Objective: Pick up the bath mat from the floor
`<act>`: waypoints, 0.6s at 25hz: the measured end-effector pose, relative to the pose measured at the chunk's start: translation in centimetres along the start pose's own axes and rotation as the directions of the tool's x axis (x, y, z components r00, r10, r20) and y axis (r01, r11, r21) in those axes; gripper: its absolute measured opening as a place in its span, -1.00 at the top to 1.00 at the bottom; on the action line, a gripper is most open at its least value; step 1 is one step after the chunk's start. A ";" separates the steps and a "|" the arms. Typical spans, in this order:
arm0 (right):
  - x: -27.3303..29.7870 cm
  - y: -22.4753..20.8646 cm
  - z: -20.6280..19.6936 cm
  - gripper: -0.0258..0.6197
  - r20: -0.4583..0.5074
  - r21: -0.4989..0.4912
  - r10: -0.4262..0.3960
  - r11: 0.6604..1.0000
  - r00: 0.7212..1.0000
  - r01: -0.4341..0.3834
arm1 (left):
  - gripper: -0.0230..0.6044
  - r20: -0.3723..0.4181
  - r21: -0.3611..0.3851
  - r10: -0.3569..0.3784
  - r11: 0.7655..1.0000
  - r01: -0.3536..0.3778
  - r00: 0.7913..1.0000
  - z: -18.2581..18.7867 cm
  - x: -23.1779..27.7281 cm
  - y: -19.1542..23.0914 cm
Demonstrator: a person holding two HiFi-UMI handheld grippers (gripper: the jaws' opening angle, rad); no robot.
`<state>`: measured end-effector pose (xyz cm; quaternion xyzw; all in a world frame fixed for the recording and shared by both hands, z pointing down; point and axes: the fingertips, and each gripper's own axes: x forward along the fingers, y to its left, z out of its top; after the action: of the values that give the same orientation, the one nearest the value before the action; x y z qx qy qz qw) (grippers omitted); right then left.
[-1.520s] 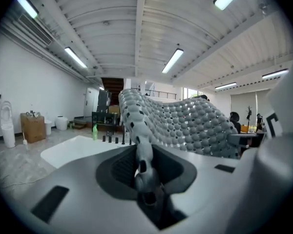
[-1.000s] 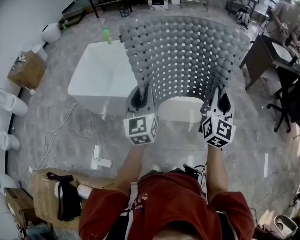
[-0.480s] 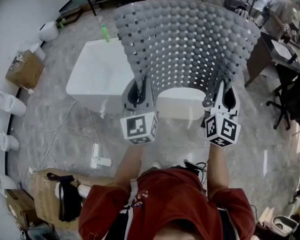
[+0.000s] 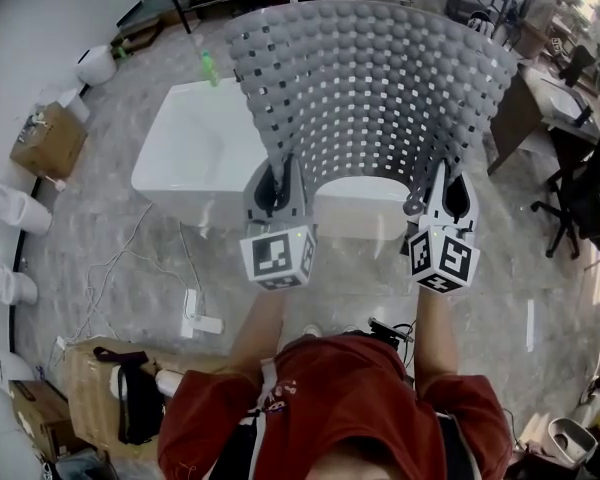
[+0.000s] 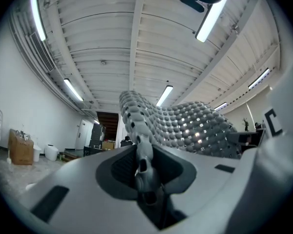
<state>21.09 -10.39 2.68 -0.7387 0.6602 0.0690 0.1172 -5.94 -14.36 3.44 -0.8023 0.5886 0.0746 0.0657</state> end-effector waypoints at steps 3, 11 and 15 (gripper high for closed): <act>-0.3 0.3 0.1 0.69 -0.001 -0.003 0.002 1.000 1.000 -0.002 | 0.65 0.003 -0.003 0.012 1.000 -0.012 1.000 0.0 -0.5 0.3; -0.4 -0.6 0.3 0.69 0.005 -0.008 0.005 1.000 1.000 -0.005 | 0.65 0.000 0.008 0.004 1.000 -0.004 1.000 0.0 -0.3 -1.1; -0.3 -0.6 0.2 0.69 -0.002 -0.016 0.005 1.000 1.000 -0.005 | 0.65 -0.010 0.003 0.006 1.000 -0.006 1.000 -0.2 -0.2 -1.0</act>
<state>21.67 -9.98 2.61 -0.7380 0.6616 0.0740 0.1105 -4.99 -13.93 3.67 -0.8009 0.5912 0.0701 0.0637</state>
